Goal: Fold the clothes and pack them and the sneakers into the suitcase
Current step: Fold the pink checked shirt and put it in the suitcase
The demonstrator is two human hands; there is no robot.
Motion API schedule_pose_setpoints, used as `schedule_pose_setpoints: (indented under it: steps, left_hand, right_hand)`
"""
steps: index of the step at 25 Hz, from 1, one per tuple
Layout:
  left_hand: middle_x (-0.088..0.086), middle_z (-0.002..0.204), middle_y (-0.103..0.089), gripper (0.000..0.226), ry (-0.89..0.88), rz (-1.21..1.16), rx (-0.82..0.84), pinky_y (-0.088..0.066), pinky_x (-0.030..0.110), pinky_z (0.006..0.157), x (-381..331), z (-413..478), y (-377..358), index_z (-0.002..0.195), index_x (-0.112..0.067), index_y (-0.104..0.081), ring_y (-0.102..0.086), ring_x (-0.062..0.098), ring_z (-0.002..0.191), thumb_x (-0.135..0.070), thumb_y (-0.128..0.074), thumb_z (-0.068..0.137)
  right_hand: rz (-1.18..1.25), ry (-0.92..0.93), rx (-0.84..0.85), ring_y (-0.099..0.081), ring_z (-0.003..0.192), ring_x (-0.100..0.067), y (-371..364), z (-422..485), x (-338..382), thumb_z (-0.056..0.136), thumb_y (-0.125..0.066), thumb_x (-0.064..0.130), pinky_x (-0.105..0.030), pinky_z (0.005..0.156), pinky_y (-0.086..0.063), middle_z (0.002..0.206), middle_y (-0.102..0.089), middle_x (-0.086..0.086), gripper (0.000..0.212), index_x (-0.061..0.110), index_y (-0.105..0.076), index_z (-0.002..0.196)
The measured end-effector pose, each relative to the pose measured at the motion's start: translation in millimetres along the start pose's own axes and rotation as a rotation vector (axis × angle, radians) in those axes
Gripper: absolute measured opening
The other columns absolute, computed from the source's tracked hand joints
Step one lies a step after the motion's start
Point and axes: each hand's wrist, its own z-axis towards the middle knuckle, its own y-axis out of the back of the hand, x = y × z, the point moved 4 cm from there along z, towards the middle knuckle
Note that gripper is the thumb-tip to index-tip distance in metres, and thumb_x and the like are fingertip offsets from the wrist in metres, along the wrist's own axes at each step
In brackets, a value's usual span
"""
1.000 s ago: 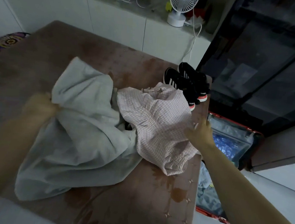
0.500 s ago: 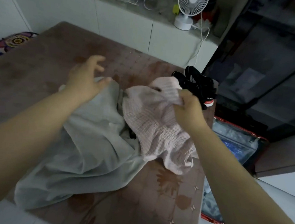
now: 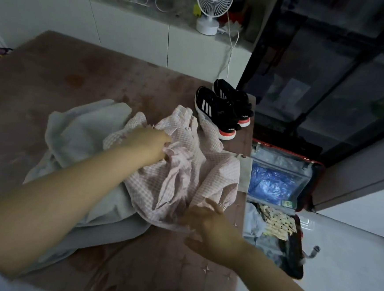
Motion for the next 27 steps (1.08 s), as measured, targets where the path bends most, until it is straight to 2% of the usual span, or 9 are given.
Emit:
schedule_pose_setpoints:
  steps: [3, 6, 10, 14, 16, 18, 21, 25, 27]
  left_hand:
    - [0.01, 0.1, -0.067, 0.024, 0.02, -0.18, -0.186, -0.037, 0.03, 0.072, 29, -24, 12, 0.102, -0.014, -0.065, -0.06, 0.03, 0.094, -0.032, -0.06, 0.087]
    - [0.005, 0.064, -0.059, 0.018, 0.042, -0.487, -0.271, -0.035, 0.032, 0.06, 61, -51, 23, 0.066, -0.016, -0.059, -0.054, 0.022, 0.064, -0.024, -0.066, 0.081]
    - [-0.007, 0.052, -0.057, 0.017, 0.053, -0.662, -0.053, -0.037, 0.022, 0.054, 97, -88, 13, 0.054, -0.026, -0.057, -0.05, 0.003, 0.051, -0.021, -0.066, 0.067]
    - [-0.025, 0.063, -0.06, 0.011, 0.04, -0.52, 0.121, -0.037, 0.005, 0.059, 119, -131, -15, 0.063, -0.047, -0.051, -0.054, -0.011, 0.063, -0.051, -0.054, 0.054]
    - [-0.03, 0.069, -0.055, 0.031, 0.116, -0.535, 0.02, -0.037, 0.002, 0.064, 131, -147, -18, 0.077, -0.051, -0.05, -0.053, -0.008, 0.067, -0.057, -0.046, 0.047]
    - [-0.032, 0.078, -0.063, 0.022, 0.161, -0.632, -0.114, -0.037, -0.001, 0.066, 140, -156, -16, 0.077, -0.058, -0.059, -0.057, -0.01, 0.076, -0.047, -0.06, 0.058]
    - [-0.036, 0.099, -0.062, 0.063, 0.127, -0.893, -0.106, -0.041, -0.001, 0.074, 149, -158, -12, 0.092, -0.063, -0.058, -0.057, -0.016, 0.094, -0.005, -0.075, 0.073]
    - [-0.029, 0.131, -0.044, 0.089, 0.105, -0.95, 0.337, -0.042, 0.013, 0.094, 134, -160, -20, 0.125, -0.057, -0.036, -0.04, -0.008, 0.125, -0.055, -0.081, 0.048]
    - [-0.029, 0.137, -0.034, 0.11, 0.141, -0.864, 0.393, -0.036, 0.019, 0.104, 122, -160, -24, 0.135, -0.048, -0.029, -0.034, -0.007, 0.129, -0.078, -0.073, 0.038]
  right_hand:
    - [0.264, -0.231, -0.259, -0.054, 0.075, -0.007, 33, 5, -28, 0.079, -0.058, 0.033, -0.033, 0.077, -0.049, 0.089, -0.058, 0.008, 0.013, 0.021, -0.061, 0.085]
    - [0.21, -0.347, -0.354, -0.051, 0.106, -0.018, 49, 33, -56, 0.078, -0.069, 0.026, -0.04, 0.093, -0.045, 0.116, -0.053, 0.003, 0.037, 0.018, -0.055, 0.112]
    - [0.379, -0.38, 0.095, -0.03, 0.134, -0.022, 29, 69, -47, 0.071, -0.075, 0.048, -0.047, 0.11, -0.028, 0.145, -0.034, 0.002, 0.093, 0.027, -0.022, 0.144]
    - [0.013, -0.31, 0.321, -0.023, 0.139, -0.025, -8, 65, -32, 0.076, -0.066, 0.044, -0.046, 0.117, -0.01, 0.15, -0.026, -0.002, 0.098, 0.029, -0.002, 0.149]
    - [-0.175, -0.371, 0.232, -0.046, 0.123, -0.03, -14, 57, -46, 0.083, -0.059, 0.027, -0.042, 0.111, -0.028, 0.134, -0.05, -0.01, 0.079, 0.024, -0.013, 0.148]
    - [-0.221, -0.397, 0.123, -0.06, 0.098, -0.03, -7, 50, -62, 0.087, -0.052, 0.016, -0.035, 0.086, -0.047, 0.102, -0.067, -0.011, 0.043, 0.02, -0.048, 0.13]
    - [-0.13, -0.389, 0.181, -0.06, 0.08, -0.023, 6, 34, -67, 0.085, -0.055, 0.019, -0.027, 0.059, -0.039, 0.083, -0.067, -0.006, 0.012, 0.01, -0.063, 0.086]
    - [0.002, -0.254, 0.494, -0.052, 0.078, -0.008, -12, 7, -30, 0.082, -0.056, 0.034, -0.014, 0.052, -0.028, 0.075, -0.057, 0.013, 0.017, 0.02, -0.066, 0.086]
    - [0.067, -0.206, 0.518, -0.056, 0.075, -0.008, -4, 16, -17, 0.083, -0.058, 0.042, -0.013, 0.058, -0.036, 0.072, -0.058, 0.014, 0.024, 0.019, -0.066, 0.082]
